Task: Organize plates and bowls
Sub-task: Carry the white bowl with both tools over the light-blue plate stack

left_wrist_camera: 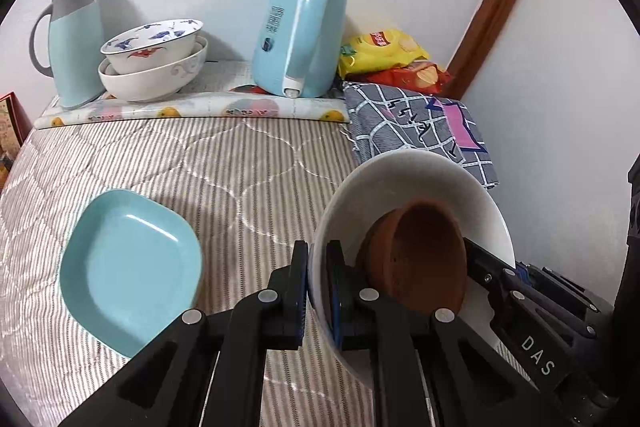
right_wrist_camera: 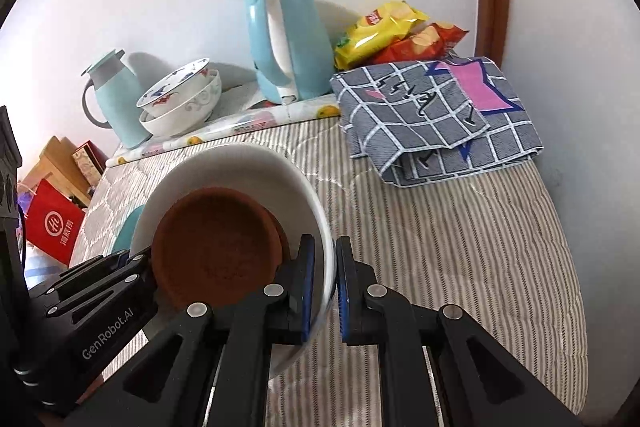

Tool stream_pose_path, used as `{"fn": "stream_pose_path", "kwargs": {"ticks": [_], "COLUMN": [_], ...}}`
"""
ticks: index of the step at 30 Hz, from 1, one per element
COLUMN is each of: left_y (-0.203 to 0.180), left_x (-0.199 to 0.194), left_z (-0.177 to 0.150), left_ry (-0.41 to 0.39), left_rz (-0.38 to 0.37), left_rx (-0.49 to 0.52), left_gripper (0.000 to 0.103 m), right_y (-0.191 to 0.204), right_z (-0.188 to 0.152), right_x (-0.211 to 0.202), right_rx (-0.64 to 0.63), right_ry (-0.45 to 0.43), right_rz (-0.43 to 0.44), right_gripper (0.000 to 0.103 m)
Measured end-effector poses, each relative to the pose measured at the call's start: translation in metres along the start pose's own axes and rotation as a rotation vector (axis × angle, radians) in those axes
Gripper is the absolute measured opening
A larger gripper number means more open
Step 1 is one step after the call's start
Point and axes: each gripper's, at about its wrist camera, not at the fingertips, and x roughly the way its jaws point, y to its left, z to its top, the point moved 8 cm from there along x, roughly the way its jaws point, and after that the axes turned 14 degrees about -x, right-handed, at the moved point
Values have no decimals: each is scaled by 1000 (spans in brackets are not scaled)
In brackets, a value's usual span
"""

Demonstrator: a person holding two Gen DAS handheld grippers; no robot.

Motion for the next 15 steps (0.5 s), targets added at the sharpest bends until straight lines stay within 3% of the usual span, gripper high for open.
{"fn": "stream_pose_path", "kwargs": {"ticks": [15], "left_y": [47], "left_x": [-18], "left_z": [13], "left_ry": [-31], "left_rz": [20], "left_rx": [-62], "left_gripper": [10], "right_y": [46], "right_z": [14], "right_x": [6], "right_rx": [-51], "right_ry": [-9], "right_rz": [39], "right_gripper": [10]}}
